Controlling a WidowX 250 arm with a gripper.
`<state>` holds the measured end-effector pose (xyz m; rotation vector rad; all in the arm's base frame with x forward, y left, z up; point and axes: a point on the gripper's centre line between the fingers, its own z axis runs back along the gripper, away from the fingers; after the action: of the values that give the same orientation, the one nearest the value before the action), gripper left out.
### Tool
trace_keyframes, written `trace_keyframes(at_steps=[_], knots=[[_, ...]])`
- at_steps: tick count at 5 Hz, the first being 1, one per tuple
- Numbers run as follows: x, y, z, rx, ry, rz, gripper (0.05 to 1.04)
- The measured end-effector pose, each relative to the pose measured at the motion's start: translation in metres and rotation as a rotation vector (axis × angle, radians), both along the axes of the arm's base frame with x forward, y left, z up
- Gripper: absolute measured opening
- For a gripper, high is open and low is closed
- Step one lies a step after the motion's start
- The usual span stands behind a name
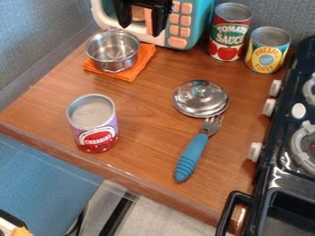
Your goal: Move the silver lid to the bottom left side of the table
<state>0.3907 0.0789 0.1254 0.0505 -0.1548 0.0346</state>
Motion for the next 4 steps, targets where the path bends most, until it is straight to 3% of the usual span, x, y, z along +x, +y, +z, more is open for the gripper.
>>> trace_keyframes(at_steps=[1, 2, 4], knots=[[-0.002, -0.002, -0.016, -0.016, 0.034, -0.004, 1.001], [-0.004, -0.027, -0.034, -0.061, 0.036, -0.079, 1.001], [-0.008, -0.087, -0.059, -0.047, 0.073, -0.231, 1.001]])
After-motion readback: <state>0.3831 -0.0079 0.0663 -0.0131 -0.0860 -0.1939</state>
